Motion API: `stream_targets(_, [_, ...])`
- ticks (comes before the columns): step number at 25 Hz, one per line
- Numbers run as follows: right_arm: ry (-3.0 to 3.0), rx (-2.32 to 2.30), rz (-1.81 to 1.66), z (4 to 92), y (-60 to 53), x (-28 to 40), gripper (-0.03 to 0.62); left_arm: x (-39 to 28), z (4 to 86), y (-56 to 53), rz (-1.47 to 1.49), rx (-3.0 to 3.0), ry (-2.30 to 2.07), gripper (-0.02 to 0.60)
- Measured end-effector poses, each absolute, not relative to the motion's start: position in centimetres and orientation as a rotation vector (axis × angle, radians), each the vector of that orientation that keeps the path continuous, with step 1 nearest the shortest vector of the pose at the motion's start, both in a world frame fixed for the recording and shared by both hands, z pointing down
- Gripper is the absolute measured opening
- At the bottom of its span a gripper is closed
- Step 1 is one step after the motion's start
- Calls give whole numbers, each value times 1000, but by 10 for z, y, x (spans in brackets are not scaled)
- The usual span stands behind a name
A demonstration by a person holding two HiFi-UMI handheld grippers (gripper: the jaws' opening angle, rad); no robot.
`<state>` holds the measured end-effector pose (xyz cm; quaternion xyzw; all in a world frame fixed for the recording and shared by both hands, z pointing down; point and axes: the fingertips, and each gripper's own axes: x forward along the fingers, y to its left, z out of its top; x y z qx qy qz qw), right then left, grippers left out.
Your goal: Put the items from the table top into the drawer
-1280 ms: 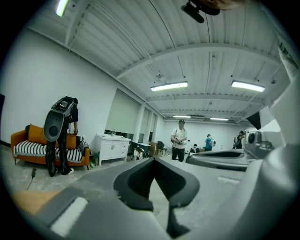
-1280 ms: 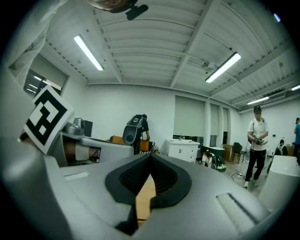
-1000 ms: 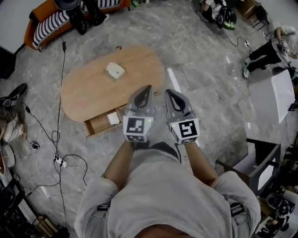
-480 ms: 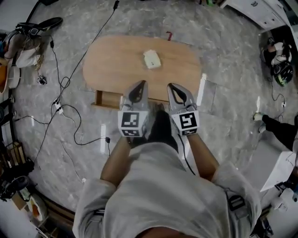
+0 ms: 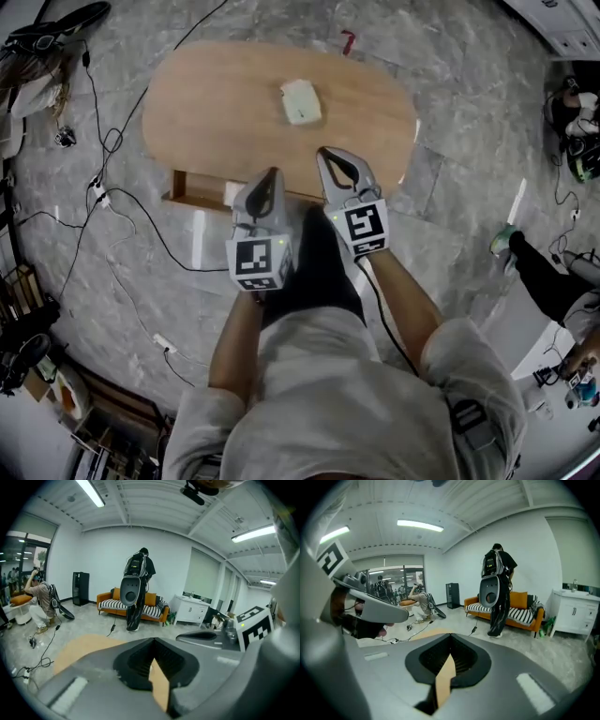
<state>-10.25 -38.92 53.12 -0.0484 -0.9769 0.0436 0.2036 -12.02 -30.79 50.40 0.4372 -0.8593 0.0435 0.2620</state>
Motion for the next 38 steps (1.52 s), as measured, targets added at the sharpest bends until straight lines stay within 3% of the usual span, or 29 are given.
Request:
stream_targets(8, [-2589, -110, 144, 653, -377, -105, 8, -121, 620, -287, 138, 1186, -2197, 20])
stream_targets(18, [-2483, -7, 199, 746, -388, -124, 12, -126, 735, -296, 63, 1153, -2108, 20])
stream_targets(20, [-2434, -20, 216, 770, -391, -132, 122, -132, 752, -298, 92, 1159, -2093, 20])
stream_targets(21, [-2417, -31, 216, 779, -394, -138, 143, -137, 758, -299, 92, 1150, -2092, 20])
stream_targets(25, [-2365, -23, 211, 806, -408, -159, 147, -147, 764, -293, 45, 1084, -2097, 20])
stream_targets(31, [-2262, 20, 277, 843, -413, -178, 222, -143, 771, -284, 0, 1016, -2091, 20])
stream_targets(34, [-2239, 27, 229, 852, -412, -184, 221, -141, 773, -280, -20, 996, -2086, 20])
stream_targets(38, [-2217, 15, 151, 856, -411, -187, 85, -139, 776, -271, -46, 969, -2083, 20])
